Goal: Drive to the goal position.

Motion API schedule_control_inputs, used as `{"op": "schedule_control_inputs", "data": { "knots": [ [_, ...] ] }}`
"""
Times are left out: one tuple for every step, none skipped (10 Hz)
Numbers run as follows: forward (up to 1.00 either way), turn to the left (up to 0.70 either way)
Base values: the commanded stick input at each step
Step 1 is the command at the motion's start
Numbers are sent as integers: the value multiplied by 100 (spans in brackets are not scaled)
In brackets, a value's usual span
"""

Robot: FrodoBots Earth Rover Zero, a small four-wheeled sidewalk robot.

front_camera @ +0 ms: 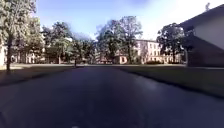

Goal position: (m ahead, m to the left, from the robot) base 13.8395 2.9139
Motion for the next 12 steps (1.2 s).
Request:
{"op": "schedule_control_inputs", "data": {
  "knots": [
    [50, 0],
    [50, 0],
    [50, 0],
    [50, 0],
    [50, 0],
    [50, 0],
    [50, 0],
    [50, 0],
    [50, 0],
    [50, 0],
    [50, 0],
    [50, 0]
  ]
}}
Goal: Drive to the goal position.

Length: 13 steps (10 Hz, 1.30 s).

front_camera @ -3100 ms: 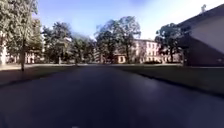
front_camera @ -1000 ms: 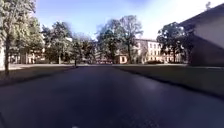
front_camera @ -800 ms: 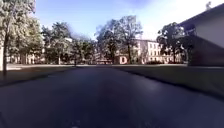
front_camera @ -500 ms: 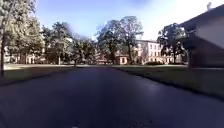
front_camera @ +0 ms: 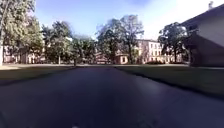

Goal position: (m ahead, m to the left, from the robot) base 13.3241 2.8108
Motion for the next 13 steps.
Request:
{"op": "schedule_control_inputs", "data": {
  "knots": [
    [50, 0],
    [50, 0],
    [50, 0],
    [50, 0],
    [50, 0],
    [50, 0],
    [50, 0],
    [50, 0],
    [50, 0],
    [50, -35],
    [50, -50],
    [50, -40],
    [50, 0]
  ]
}}
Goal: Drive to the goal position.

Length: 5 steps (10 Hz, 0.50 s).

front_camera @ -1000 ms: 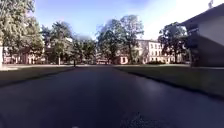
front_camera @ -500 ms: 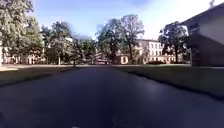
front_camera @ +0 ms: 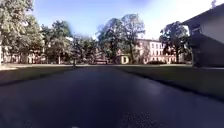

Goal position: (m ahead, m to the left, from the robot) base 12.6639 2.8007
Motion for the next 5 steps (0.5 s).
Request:
{"op": "schedule_control_inputs", "data": {
  "knots": [
    [50, 0],
    [50, 0],
    [50, 0],
    [50, 0],
    [50, 0]
  ]
}}
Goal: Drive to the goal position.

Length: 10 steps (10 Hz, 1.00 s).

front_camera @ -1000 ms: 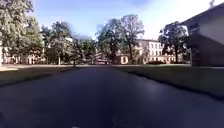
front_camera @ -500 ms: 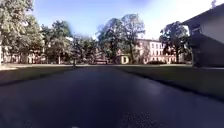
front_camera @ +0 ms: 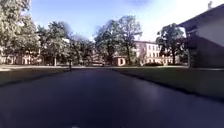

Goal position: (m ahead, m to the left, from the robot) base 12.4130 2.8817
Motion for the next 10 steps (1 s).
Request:
{"op": "schedule_control_inputs", "data": {
  "knots": [
    [50, 0],
    [50, 0],
    [50, 0],
    [50, 0],
    [50, 0],
    [50, 0],
    [50, 0],
    [50, 0],
    [50, 0],
    [50, 0]
  ]
}}
